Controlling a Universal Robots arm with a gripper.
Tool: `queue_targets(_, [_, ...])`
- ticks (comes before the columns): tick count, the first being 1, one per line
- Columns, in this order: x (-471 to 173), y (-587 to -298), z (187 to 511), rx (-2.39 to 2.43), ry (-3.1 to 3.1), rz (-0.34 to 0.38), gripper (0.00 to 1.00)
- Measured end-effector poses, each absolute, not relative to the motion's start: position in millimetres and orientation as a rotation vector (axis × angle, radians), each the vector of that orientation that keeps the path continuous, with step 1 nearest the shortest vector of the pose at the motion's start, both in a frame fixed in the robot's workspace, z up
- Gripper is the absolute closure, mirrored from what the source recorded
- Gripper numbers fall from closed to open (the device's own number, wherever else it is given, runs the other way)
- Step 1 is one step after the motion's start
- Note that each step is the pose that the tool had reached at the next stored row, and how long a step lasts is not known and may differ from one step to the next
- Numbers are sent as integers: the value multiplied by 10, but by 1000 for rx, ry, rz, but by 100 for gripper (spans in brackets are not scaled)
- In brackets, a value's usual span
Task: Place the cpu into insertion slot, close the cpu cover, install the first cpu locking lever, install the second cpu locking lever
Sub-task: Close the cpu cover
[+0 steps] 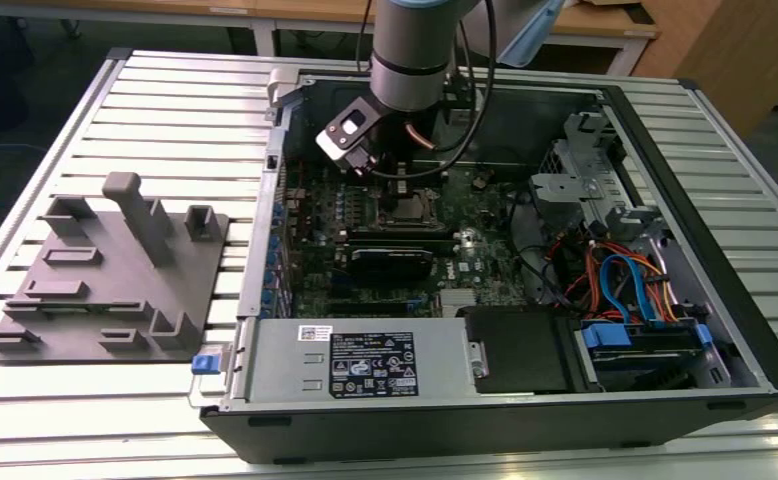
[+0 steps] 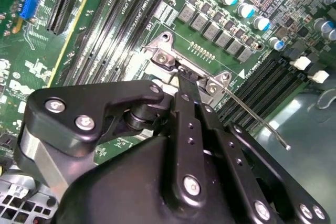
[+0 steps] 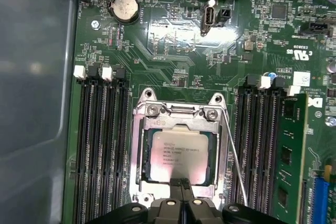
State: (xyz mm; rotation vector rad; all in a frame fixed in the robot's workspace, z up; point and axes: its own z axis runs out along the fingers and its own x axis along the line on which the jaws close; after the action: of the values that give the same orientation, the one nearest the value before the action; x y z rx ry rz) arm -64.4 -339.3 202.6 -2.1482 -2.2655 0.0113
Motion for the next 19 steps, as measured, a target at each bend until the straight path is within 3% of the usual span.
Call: queue_targets(19, [-507, -3393, 2044, -2148, -2265, 11, 89])
